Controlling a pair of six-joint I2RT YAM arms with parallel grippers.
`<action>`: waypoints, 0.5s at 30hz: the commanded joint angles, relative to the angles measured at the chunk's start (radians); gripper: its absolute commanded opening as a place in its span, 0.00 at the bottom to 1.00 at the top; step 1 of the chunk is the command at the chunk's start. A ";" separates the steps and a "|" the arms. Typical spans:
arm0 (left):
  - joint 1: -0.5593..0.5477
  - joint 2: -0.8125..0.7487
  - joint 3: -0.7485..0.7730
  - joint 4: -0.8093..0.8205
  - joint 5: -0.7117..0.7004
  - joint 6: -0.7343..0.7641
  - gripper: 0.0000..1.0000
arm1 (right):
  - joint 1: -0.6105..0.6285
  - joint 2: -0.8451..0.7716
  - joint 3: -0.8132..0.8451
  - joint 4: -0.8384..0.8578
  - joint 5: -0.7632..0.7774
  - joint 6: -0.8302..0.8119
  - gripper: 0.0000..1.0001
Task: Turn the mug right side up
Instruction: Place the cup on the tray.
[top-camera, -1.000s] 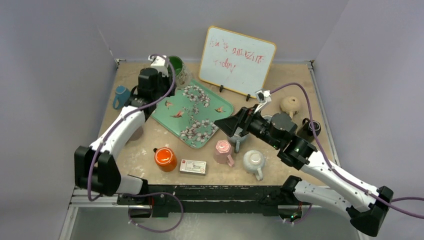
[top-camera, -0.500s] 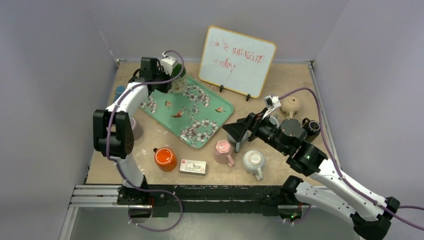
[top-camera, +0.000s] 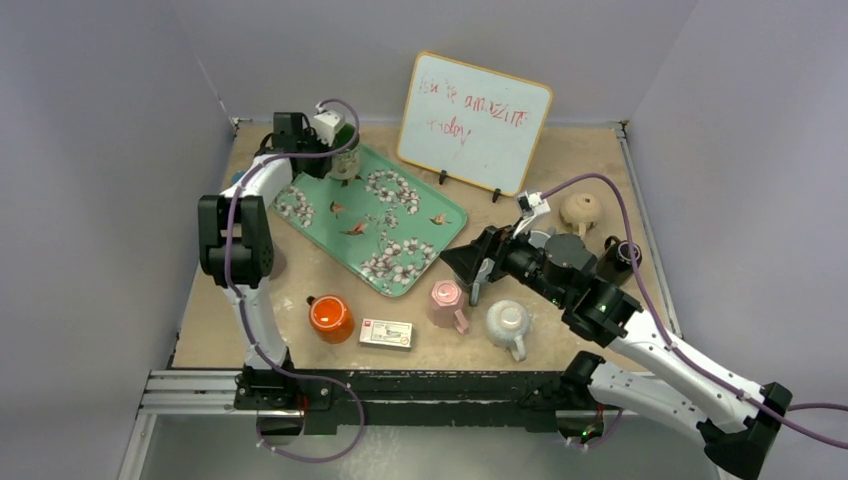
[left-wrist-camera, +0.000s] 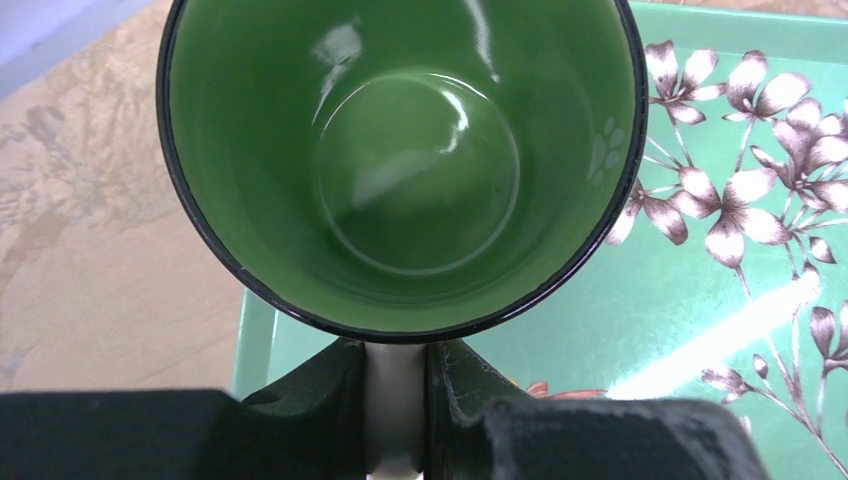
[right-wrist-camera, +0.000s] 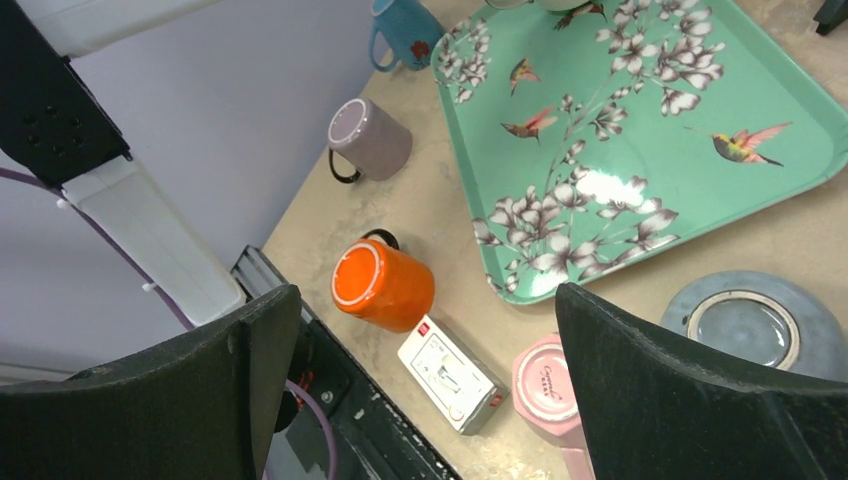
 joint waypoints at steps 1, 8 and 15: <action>0.000 0.005 0.095 0.158 0.073 0.029 0.00 | -0.002 -0.001 -0.023 0.052 0.016 -0.028 0.99; 0.001 0.044 0.101 0.177 0.037 0.045 0.06 | -0.003 0.002 -0.044 0.079 0.023 -0.011 0.99; 0.001 0.061 0.107 0.184 0.042 0.031 0.29 | -0.003 0.017 -0.043 0.079 0.017 -0.010 0.99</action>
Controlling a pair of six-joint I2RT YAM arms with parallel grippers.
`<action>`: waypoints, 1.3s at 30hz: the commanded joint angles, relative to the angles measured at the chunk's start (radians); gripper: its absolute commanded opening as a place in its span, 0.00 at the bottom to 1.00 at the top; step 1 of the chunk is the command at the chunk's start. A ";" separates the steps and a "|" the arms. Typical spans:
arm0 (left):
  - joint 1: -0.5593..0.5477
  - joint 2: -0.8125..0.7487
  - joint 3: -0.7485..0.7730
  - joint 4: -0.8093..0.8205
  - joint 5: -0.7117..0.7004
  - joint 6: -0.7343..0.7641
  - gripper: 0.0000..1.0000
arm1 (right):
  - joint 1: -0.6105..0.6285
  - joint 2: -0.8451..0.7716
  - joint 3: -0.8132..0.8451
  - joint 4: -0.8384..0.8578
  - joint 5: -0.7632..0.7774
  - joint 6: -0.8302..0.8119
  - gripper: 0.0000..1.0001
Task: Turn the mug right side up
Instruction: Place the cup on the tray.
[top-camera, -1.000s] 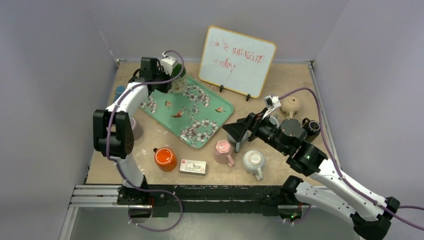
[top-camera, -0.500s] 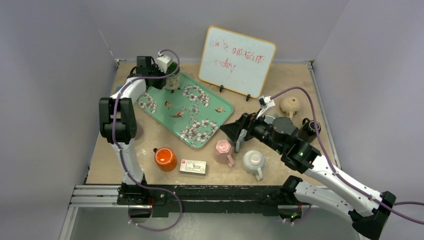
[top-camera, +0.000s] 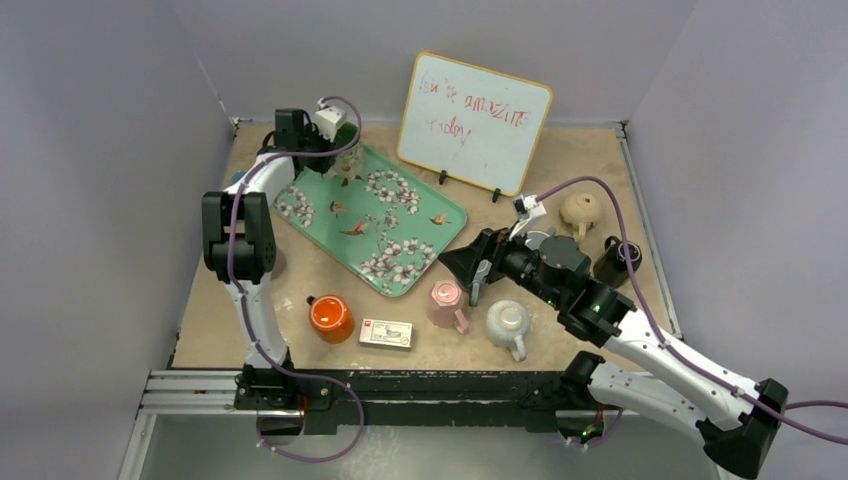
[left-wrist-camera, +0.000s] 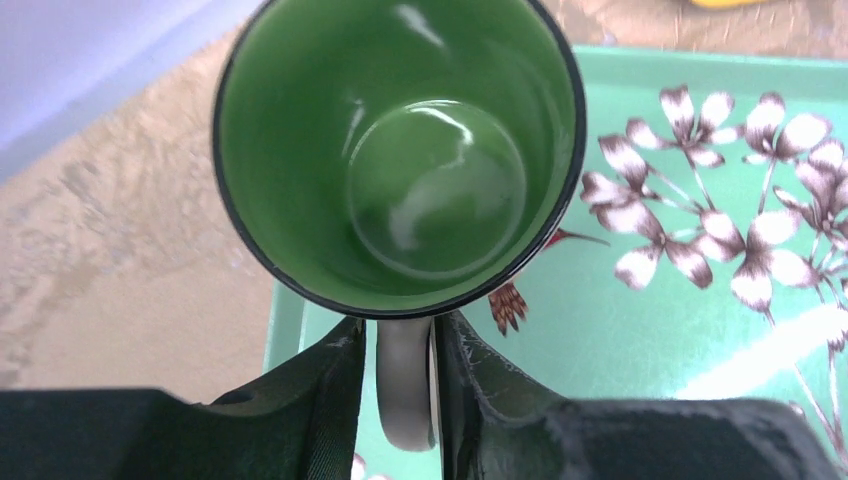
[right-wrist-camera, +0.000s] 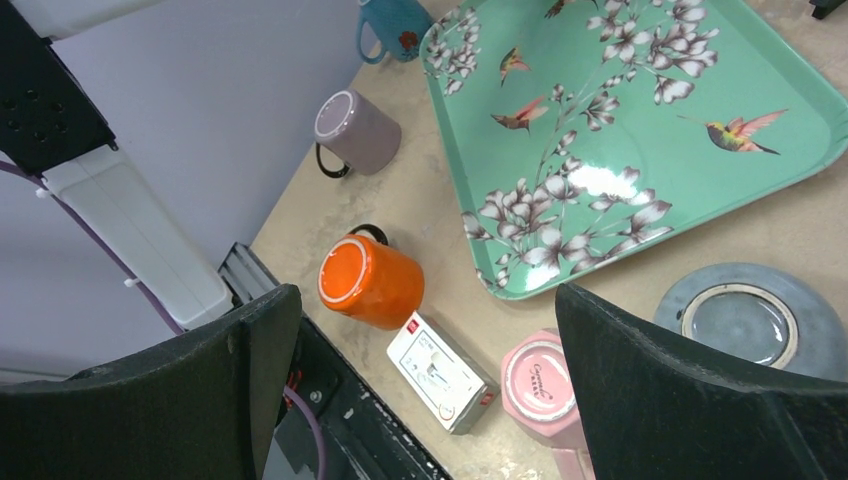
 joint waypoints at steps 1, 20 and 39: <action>0.002 -0.009 0.075 0.130 0.018 0.012 0.30 | -0.002 0.001 -0.001 0.042 0.010 -0.008 0.99; 0.002 -0.149 0.022 0.104 -0.016 -0.138 0.39 | -0.002 -0.014 -0.033 0.006 0.061 0.011 0.99; 0.001 -0.711 -0.021 -0.402 0.114 -0.712 0.96 | -0.002 0.167 0.085 -0.537 0.285 0.223 0.50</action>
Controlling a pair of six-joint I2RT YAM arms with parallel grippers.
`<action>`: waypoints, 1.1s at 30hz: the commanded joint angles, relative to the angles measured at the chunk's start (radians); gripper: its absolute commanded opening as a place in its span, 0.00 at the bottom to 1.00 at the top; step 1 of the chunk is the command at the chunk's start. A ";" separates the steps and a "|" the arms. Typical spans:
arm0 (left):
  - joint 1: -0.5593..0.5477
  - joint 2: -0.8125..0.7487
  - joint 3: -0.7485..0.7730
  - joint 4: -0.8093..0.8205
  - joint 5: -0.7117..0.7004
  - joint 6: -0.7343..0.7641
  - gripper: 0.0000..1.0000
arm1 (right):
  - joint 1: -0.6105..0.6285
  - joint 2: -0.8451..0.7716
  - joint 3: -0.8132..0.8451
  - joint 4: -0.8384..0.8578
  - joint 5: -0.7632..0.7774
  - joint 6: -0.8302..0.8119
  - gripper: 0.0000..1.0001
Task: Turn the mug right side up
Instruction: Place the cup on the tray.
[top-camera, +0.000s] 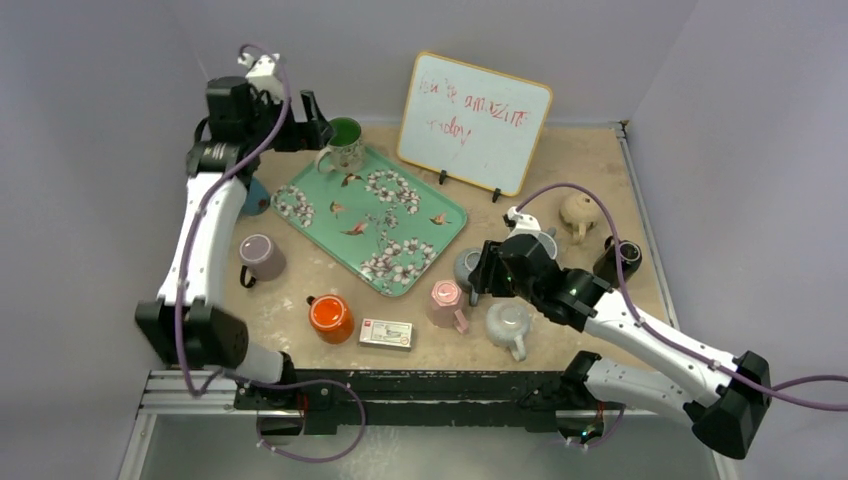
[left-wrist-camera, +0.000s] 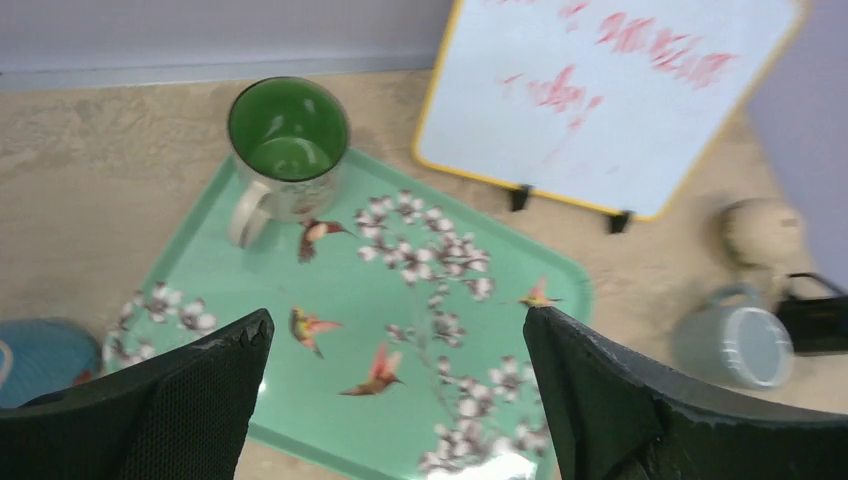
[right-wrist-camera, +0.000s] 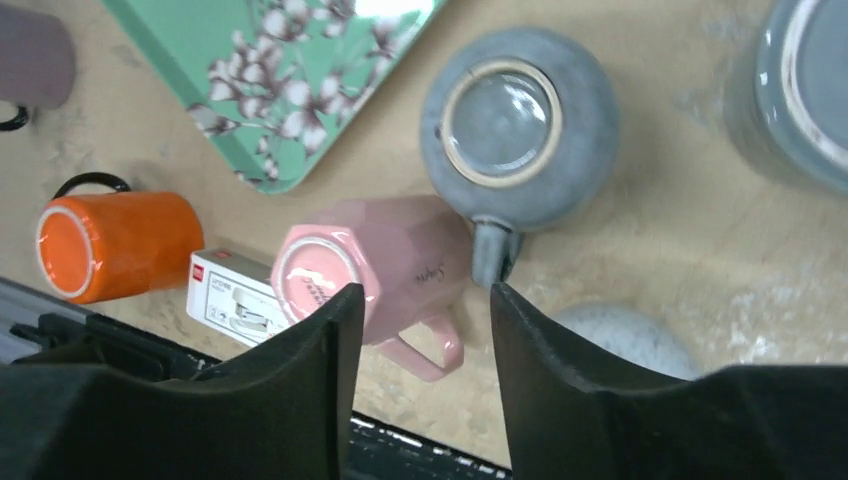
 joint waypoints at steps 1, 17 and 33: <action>0.000 -0.251 -0.132 -0.057 0.077 -0.164 0.96 | -0.002 0.016 0.033 -0.114 0.070 0.129 0.48; 0.000 -0.696 -0.770 -0.009 0.265 -0.245 0.99 | -0.003 0.296 0.150 -0.153 0.136 0.235 0.42; -0.023 -0.840 -0.820 -0.044 0.182 -0.206 1.00 | -0.002 0.456 0.174 -0.166 0.136 0.209 0.39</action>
